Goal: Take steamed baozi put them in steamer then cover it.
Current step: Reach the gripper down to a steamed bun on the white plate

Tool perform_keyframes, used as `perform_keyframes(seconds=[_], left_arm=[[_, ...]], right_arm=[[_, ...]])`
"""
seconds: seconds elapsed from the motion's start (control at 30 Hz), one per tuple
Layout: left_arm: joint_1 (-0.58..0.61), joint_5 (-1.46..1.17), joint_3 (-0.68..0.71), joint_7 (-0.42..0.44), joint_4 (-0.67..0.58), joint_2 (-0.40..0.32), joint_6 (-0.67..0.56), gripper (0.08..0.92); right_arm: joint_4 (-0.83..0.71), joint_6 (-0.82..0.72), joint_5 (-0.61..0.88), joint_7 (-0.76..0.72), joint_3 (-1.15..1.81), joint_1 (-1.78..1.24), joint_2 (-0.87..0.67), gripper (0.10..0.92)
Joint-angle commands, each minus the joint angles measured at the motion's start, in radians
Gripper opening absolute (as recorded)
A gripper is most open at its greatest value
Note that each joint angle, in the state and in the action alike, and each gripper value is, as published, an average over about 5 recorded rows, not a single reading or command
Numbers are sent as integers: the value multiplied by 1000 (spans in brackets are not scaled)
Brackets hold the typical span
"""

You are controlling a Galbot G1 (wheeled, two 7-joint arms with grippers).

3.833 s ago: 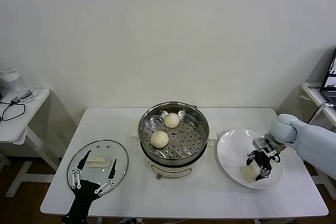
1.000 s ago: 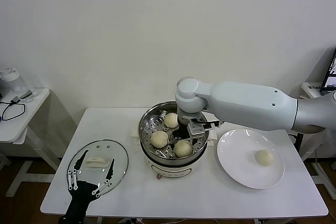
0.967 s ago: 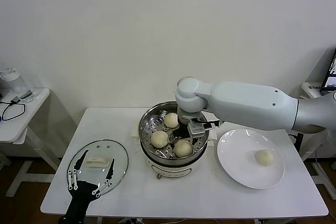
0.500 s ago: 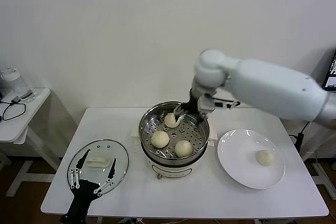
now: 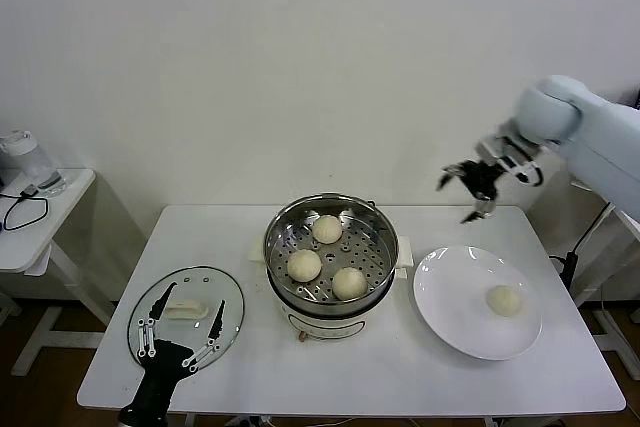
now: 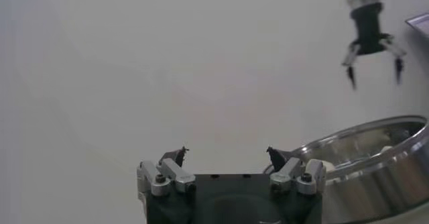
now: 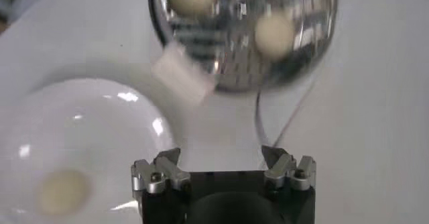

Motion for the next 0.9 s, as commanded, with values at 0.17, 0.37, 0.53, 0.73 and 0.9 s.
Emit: perform_keyframes(seconds=[0.17,0.37,0.53,0.73,0.9], left_arm=[[3,3,2,1,-3,-1,6,823],[8,4,2,2,-3,-4,4,823],[11,4,0,2,1,-4,0,823],[12,4,1,1,5,-5,-3,823],[5,3,-7,1,9,-4,0,823]], right_arm=[[-131,-134,15,44,37,-290,-136,823],[-135,-133,-2,74,78,-373,-107,823],[-144,-131,-17,86,95,-402,-86,823],[-170,-118,-48,110,116,-423,-60,823],[-200,-108,-69,137,161,-453,-26,823]])
